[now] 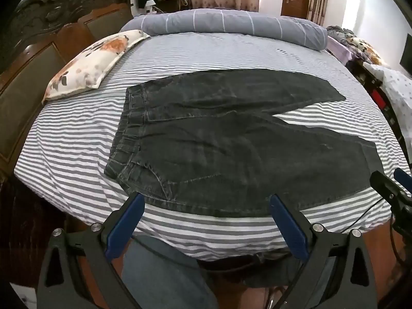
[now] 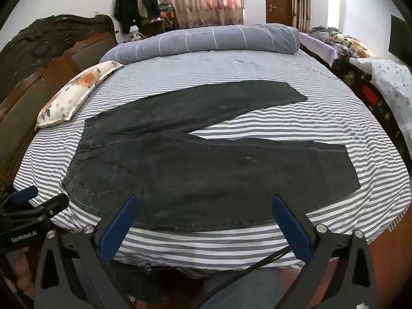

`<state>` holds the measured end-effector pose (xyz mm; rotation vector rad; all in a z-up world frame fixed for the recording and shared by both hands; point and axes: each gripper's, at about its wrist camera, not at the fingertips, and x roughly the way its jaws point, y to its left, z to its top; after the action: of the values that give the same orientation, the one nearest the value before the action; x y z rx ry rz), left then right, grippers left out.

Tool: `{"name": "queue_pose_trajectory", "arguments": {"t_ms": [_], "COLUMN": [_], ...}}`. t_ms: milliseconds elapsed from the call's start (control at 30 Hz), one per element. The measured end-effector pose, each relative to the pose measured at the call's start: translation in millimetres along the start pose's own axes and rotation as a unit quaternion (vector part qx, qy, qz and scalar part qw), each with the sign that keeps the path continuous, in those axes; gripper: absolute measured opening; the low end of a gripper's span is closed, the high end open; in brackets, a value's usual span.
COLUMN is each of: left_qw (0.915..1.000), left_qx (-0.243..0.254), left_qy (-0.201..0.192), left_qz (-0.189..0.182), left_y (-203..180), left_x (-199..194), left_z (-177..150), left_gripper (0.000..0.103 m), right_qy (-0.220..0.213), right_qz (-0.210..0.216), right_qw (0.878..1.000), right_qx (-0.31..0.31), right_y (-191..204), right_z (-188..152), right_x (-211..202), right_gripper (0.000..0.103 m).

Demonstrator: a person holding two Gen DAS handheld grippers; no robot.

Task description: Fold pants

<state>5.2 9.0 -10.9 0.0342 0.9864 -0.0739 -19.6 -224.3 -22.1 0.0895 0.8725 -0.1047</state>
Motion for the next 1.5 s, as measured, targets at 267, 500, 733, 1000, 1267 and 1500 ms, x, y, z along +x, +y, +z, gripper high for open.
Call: {"name": "queue_pose_trajectory", "arguments": {"t_ms": [267, 500, 733, 1000, 1267, 1500], "left_qw": [1.0000, 1.0000, 1.0000, 1.0000, 1.0000, 1.0000], "left_qx": [0.004, 0.000, 0.000, 0.000, 0.000, 0.001], "left_qy": [-0.001, 0.002, 0.002, 0.002, 0.001, 0.001], "left_qz": [0.000, 0.001, 0.003, 0.000, 0.000, 0.002], "left_y": [-0.8, 1.6, 3.0, 3.3, 3.1, 4.2], "left_x": [2.7, 3.9, 4.0, 5.3, 5.7, 6.7], "left_z": [-2.9, -4.4, -5.0, -5.6, -6.4, -7.8], "left_gripper": [0.097, 0.097, 0.097, 0.097, 0.097, 0.097], "right_qy": [0.003, 0.003, 0.007, 0.008, 0.007, 0.010], "right_qz": [0.004, -0.001, 0.000, -0.002, -0.003, -0.006], "right_qw": [1.000, 1.000, 1.000, 1.000, 1.000, 1.000], "right_qx": [0.008, 0.014, 0.023, 0.023, 0.023, 0.026], "right_y": [-12.6, -15.4, -18.8, -19.1, -19.1, -20.5], "right_z": [-4.0, -4.0, -6.4, -6.1, -6.3, -8.3], "right_x": [2.2, 2.6, 4.5, 5.4, 5.7, 8.6], "right_gripper": [0.102, 0.102, 0.102, 0.102, 0.102, 0.102]}}
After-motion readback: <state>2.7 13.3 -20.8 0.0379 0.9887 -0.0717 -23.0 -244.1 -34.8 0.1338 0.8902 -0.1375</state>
